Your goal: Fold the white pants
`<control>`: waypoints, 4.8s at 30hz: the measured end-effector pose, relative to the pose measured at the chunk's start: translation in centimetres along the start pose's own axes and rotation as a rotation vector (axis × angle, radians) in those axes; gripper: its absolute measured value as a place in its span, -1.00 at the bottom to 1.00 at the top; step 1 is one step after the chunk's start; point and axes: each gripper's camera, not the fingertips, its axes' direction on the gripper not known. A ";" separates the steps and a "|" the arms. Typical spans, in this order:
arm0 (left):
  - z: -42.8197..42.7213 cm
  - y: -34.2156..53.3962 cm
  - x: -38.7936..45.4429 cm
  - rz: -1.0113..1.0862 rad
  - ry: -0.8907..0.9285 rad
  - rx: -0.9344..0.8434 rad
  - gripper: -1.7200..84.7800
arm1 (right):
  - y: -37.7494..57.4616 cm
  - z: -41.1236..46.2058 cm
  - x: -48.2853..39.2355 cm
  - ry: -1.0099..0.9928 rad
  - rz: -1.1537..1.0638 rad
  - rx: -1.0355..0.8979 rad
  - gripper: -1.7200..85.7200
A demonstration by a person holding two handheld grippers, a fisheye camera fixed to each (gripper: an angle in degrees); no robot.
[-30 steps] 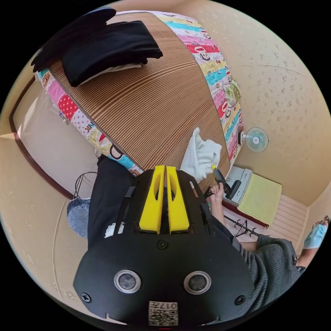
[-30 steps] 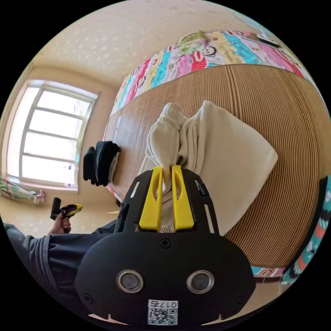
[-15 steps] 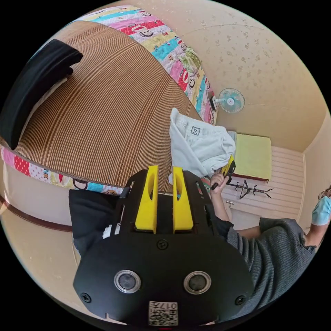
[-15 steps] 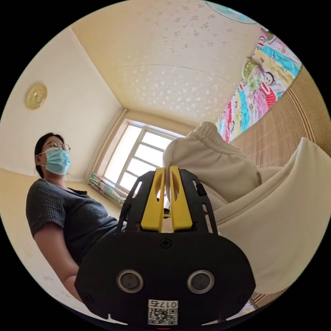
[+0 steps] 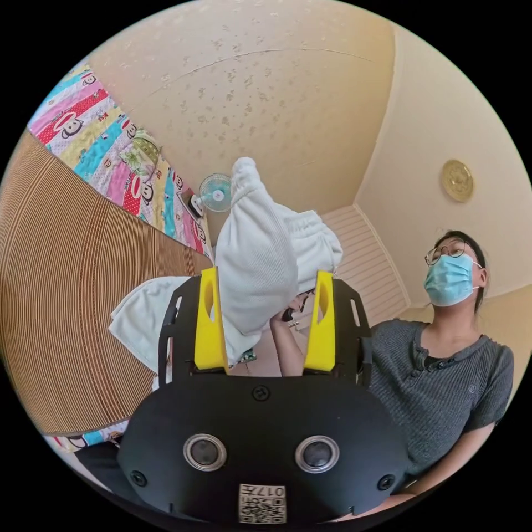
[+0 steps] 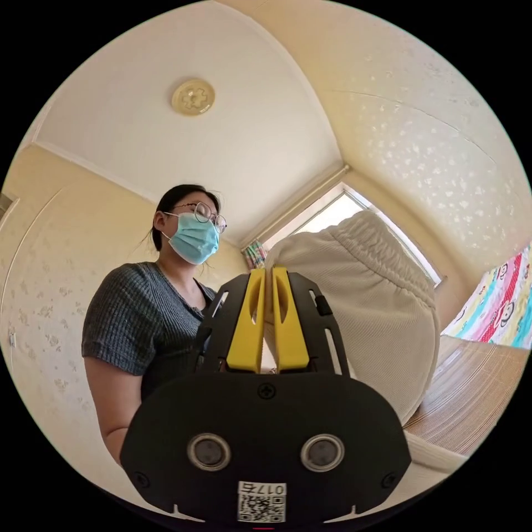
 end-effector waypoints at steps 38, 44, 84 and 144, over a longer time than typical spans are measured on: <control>-9.7 8.9 41.9 0.818 -0.341 -0.116 -0.83 | 8.9 32.7 -26.2 1.146 -0.241 0.301 -0.93; -14.9 14.4 50.0 0.884 -0.187 0.099 -0.82 | 10.8 42.6 -33.5 1.246 -0.558 0.429 -0.92; -5.4 -32.4 2.0 0.119 -0.897 -0.090 -0.70 | 1.6 10.0 23.9 1.963 0.506 -0.638 -0.85; -12.2 -29.7 -22.8 -0.584 -0.985 -1.236 -0.97 | 9.8 -16.6 9.9 1.551 1.381 -0.832 -0.94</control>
